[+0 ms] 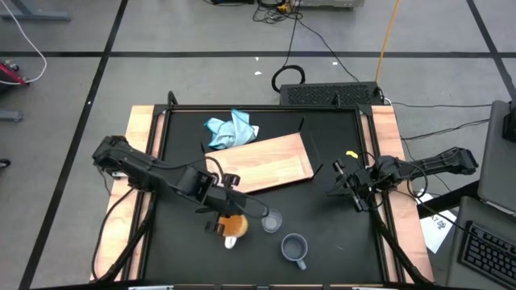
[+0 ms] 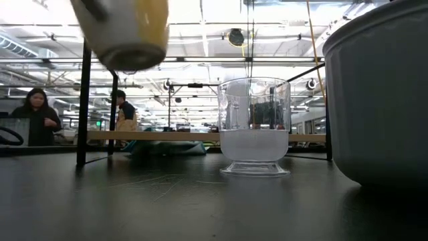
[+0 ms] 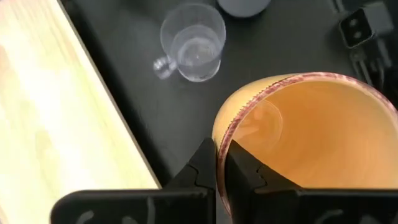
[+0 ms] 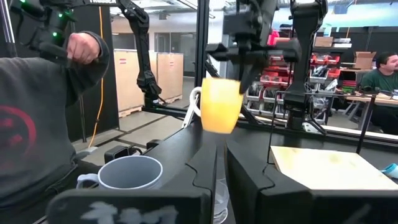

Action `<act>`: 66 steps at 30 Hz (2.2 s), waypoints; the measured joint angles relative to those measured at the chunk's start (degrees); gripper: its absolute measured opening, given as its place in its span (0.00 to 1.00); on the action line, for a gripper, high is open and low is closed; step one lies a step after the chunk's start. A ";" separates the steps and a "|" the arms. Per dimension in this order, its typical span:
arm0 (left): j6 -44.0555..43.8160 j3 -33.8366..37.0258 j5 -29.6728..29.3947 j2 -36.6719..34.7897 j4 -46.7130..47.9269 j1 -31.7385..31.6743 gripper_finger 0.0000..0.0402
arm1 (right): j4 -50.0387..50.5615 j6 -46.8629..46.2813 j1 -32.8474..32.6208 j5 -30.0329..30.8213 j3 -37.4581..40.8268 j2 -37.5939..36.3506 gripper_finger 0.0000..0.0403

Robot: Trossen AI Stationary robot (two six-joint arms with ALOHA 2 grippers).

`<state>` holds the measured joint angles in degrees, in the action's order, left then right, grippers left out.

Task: Stack small to large cups/mugs on shelf
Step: Put the yellow mug on the shelf

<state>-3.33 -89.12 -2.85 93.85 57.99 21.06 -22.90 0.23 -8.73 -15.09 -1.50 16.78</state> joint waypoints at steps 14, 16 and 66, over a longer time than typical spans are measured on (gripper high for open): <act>-2.02 -1.32 -5.67 -9.22 5.69 -1.95 0.03 | 0.00 -0.94 0.00 0.00 0.00 0.01 0.06; -3.18 -1.32 -6.67 -9.99 7.70 -3.07 0.03 | 0.00 -0.90 0.01 0.00 0.00 0.02 0.06; 5.01 -2.41 -1.63 -8.73 15.33 -26.25 0.03 | -0.81 0.56 0.02 0.02 0.00 0.00 0.06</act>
<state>1.67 -91.53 -4.48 85.12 73.32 -5.19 -23.70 0.79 -8.71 -15.07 -1.50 16.78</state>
